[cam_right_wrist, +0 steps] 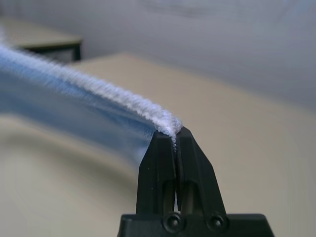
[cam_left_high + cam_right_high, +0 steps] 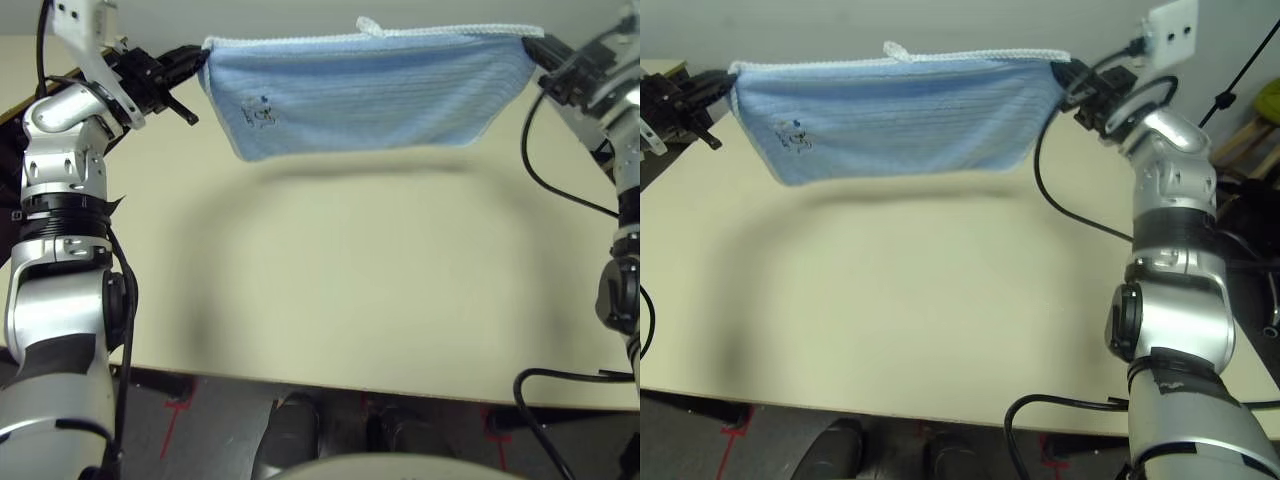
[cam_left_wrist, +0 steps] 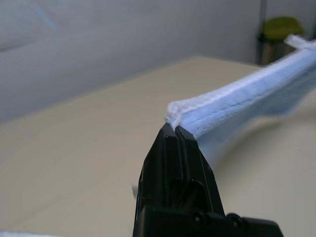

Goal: Fold the towel and set it aside.

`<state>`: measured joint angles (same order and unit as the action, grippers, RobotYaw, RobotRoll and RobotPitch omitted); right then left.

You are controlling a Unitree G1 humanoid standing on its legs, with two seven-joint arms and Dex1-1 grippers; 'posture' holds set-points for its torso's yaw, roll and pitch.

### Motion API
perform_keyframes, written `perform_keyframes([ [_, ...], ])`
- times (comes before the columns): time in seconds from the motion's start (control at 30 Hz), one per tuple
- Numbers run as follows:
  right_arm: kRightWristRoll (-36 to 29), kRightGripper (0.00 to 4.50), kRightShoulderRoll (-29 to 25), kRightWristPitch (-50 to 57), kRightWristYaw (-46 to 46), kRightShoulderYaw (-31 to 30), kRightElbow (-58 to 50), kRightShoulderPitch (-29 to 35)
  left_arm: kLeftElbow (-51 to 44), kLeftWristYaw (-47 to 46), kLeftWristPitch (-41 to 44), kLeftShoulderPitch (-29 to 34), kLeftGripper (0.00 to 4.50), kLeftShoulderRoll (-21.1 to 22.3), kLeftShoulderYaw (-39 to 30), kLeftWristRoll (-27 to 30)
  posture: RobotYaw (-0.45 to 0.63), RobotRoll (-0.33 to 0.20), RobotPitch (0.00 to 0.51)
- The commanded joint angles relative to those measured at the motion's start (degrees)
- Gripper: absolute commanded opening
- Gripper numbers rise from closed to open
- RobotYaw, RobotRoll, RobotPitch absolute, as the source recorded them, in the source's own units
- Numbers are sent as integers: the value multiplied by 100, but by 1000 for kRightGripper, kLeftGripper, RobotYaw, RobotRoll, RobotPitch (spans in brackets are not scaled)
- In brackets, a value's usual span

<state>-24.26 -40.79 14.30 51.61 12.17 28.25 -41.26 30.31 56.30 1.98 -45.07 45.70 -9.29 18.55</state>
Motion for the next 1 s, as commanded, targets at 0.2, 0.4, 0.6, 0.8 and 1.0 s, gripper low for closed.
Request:
perform_keyframes([
  [0.2,-370,0,-39,1014,587,-86,-1900,2606,-1812,747,1514,2602,22,226,139,437,130,0,92],
  [0.4,-418,0,-692,1657,1394,-360,-2486,3423,-2626,1121,2693,3610,22,738,-38,876,133,0,94],
  [0.6,-220,0,-1585,1759,2171,-697,-2692,4034,-3117,1535,3496,4585,22,1596,-249,1066,137,0,94],
  [0.8,-349,0,-2084,2098,2596,-623,-2824,4175,-3106,1853,3677,5236,22,2179,-499,1059,146,0,92],
  [1.0,-132,0,-1658,1550,2236,-635,-2024,3186,-2850,1463,3259,4419,22,1841,-333,909,146,0,90],
])
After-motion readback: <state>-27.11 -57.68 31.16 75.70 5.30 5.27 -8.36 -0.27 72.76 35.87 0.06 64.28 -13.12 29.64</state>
